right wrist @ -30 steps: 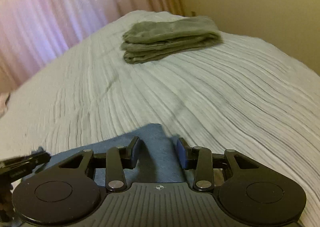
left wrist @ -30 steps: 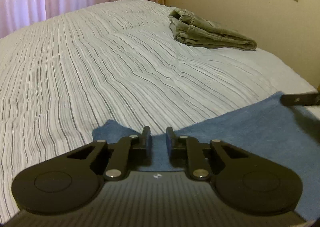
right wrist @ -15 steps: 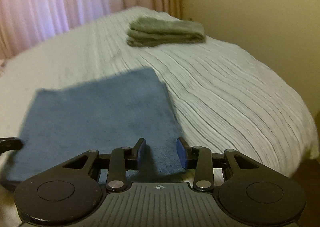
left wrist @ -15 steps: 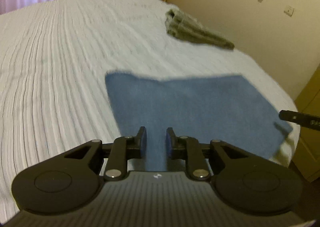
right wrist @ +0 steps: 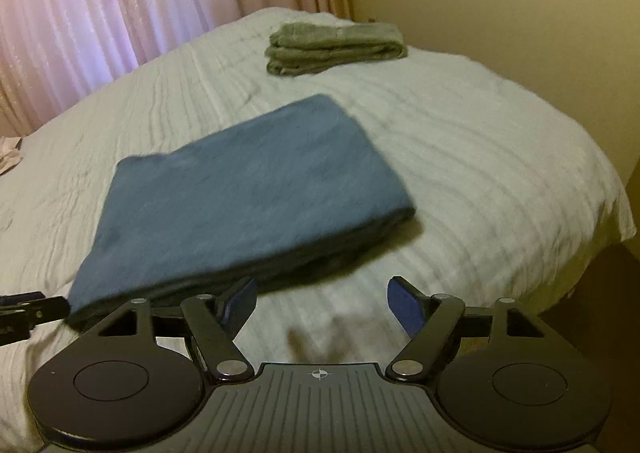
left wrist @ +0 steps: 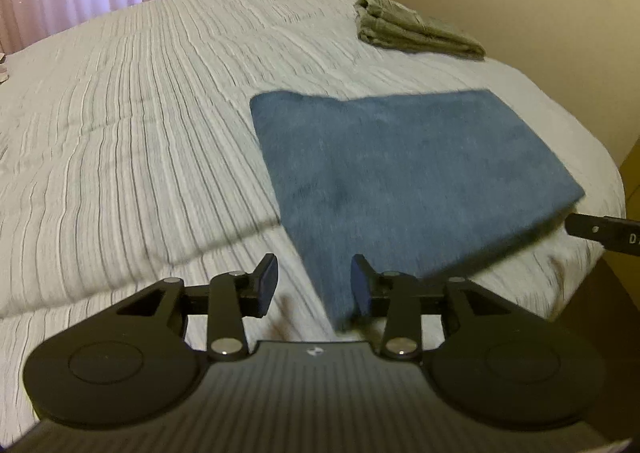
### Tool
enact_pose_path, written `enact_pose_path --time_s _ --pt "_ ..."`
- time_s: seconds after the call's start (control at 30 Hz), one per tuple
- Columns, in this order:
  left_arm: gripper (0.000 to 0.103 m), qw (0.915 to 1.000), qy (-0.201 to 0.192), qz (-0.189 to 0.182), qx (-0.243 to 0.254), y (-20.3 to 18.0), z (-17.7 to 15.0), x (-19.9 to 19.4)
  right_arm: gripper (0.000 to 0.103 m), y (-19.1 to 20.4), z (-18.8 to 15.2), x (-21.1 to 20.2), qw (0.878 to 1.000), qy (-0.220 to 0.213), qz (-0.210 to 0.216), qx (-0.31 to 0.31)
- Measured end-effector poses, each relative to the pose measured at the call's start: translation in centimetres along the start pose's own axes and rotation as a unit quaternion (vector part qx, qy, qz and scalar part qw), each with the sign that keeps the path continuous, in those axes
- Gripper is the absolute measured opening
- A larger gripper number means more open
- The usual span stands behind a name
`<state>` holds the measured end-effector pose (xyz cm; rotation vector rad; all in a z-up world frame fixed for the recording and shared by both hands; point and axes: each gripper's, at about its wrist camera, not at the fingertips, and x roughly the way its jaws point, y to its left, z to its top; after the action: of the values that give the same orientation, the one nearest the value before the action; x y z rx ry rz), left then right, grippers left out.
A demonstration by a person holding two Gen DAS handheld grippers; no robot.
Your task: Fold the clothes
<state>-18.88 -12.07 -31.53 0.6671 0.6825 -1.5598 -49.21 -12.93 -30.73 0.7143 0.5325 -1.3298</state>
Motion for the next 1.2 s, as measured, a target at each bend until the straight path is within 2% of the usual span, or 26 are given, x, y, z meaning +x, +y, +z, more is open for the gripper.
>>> enact_pose_path --time_s 0.4,1.2 --pt "0.049 0.9989 -0.007 0.034 0.03 -1.4 -2.0 -3.2 0.075 2.2 -1.7 -2.0 1.0 0.003 0.008 -0.006" --pt "0.056 0.9986 -0.011 0.036 0.038 -1.5 -2.5 -3.5 0.075 2.3 -2.1 -1.6 1.0 0.011 0.002 -0.003"
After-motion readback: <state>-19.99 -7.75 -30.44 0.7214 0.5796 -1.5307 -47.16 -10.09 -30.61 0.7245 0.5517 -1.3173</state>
